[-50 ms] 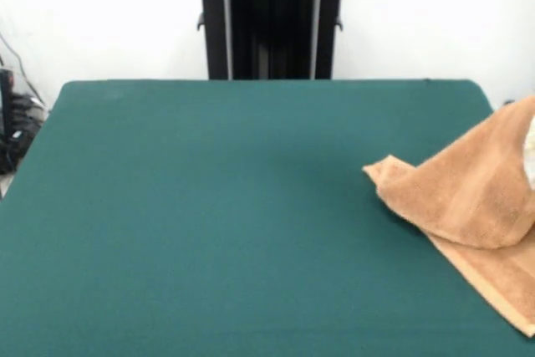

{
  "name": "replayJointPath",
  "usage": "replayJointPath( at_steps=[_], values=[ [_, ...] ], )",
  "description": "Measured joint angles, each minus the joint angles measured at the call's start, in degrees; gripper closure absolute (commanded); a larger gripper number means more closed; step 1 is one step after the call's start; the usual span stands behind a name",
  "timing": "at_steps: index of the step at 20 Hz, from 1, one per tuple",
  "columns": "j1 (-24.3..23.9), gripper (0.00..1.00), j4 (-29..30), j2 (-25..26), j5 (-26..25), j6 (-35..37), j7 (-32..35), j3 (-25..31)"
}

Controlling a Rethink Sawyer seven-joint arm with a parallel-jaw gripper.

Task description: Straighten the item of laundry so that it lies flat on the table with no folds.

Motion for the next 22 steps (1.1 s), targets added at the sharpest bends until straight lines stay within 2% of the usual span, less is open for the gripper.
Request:
replayJointPath(
  at_steps=[5,7,15,22],
  values=[
    [-8.2,1.0,0.0,-1.2,-4.5,9.5,0.0,0.0],
    [-13.2,1.0,0.1,-2.0,-7.1,15.9,0.0,0.0],
    [-20.2,1.0,0.1,-3.8,-12.6,26.0,0.0,0.0],
    [-30.3,1.0,-1.0,-8.5,-14.8,41.0,0.0,3.2]
  ],
)
